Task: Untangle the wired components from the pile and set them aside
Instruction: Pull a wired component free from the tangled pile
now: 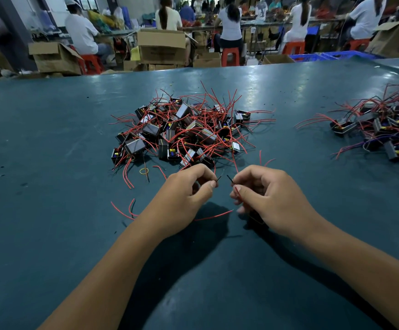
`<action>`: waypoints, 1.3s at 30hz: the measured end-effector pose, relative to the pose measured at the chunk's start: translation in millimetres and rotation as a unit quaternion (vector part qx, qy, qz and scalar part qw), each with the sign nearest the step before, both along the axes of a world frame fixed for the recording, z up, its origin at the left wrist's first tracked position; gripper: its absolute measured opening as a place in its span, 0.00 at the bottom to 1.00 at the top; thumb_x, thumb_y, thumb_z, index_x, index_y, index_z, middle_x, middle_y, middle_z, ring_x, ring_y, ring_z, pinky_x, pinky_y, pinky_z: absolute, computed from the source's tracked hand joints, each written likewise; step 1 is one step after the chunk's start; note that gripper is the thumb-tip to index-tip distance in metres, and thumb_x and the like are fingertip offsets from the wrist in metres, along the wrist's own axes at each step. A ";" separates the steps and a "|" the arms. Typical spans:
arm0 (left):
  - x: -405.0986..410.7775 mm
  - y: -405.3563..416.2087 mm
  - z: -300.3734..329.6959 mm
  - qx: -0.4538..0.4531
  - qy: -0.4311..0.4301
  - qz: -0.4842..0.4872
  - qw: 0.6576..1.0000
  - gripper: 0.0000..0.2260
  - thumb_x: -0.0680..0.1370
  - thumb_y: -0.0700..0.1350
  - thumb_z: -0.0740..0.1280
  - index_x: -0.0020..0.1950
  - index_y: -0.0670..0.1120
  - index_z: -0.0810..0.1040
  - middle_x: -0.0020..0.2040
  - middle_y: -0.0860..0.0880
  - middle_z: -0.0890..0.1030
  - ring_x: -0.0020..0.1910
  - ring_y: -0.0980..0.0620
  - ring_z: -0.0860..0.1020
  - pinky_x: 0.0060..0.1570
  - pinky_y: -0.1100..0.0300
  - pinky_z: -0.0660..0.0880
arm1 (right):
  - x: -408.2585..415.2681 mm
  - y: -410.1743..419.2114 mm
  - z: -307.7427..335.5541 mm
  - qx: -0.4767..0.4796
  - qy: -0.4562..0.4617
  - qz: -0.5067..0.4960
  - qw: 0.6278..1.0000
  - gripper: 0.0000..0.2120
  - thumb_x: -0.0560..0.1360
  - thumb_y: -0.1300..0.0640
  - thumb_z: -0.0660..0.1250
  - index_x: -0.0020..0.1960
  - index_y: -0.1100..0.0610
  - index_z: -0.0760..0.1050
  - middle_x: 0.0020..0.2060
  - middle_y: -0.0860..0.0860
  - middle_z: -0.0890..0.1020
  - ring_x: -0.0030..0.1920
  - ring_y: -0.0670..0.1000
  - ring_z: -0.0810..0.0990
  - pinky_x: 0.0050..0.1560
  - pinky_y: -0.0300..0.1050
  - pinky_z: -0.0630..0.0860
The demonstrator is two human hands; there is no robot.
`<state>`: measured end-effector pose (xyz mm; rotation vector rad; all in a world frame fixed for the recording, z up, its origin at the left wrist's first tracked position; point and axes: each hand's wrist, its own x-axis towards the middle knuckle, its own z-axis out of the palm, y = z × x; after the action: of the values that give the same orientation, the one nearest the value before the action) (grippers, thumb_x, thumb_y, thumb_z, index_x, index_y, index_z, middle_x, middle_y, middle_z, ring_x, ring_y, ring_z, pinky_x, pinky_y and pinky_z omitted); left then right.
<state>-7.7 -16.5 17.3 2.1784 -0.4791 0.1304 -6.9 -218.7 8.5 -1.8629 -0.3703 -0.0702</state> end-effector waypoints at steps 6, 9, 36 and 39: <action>-1.4 0.1 1.8 -0.043 0.000 -0.020 0.999 0.05 0.80 0.46 0.65 0.46 0.53 0.78 0.40 0.51 0.79 0.39 0.40 0.76 0.41 0.47 0.74 | -0.4 3.5 0.8 0.034 0.031 -0.007 0.999 0.08 0.77 0.64 0.68 0.42 0.54 0.80 0.34 0.52 0.85 0.30 0.45 0.79 0.28 0.37 0.73; -0.2 0.6 2.1 -0.061 0.003 -0.013 0.998 0.05 0.80 0.46 0.65 0.46 0.52 0.79 0.39 0.52 0.79 0.39 0.41 0.75 0.38 0.52 0.72 | -0.2 3.1 1.2 0.043 0.028 -0.008 0.999 0.07 0.77 0.63 0.69 0.41 0.55 0.80 0.32 0.51 0.83 0.29 0.45 0.77 0.28 0.35 0.70; -2.9 -3.6 0.9 -0.160 0.043 -0.019 0.986 0.06 0.80 0.38 0.67 0.47 0.45 0.83 0.34 0.51 0.83 0.30 0.55 0.73 0.31 0.62 0.70 | -2.7 5.1 0.9 0.091 0.045 0.024 0.995 0.06 0.78 0.64 0.68 0.44 0.57 0.80 0.32 0.52 0.82 0.30 0.47 0.77 0.26 0.38 0.71; -3.8 -3.6 1.8 -0.170 0.041 -0.024 0.984 0.04 0.80 0.38 0.68 0.48 0.43 0.83 0.35 0.52 0.83 0.32 0.59 0.77 0.34 0.68 0.72 | -2.0 4.7 0.6 0.093 0.047 0.021 0.994 0.06 0.78 0.63 0.68 0.44 0.57 0.80 0.31 0.51 0.82 0.29 0.46 0.76 0.26 0.37 0.69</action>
<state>-11.4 -20.2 19.1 1.8281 -0.4278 0.0877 -8.9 -214.0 9.2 -1.6669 -0.3259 0.0111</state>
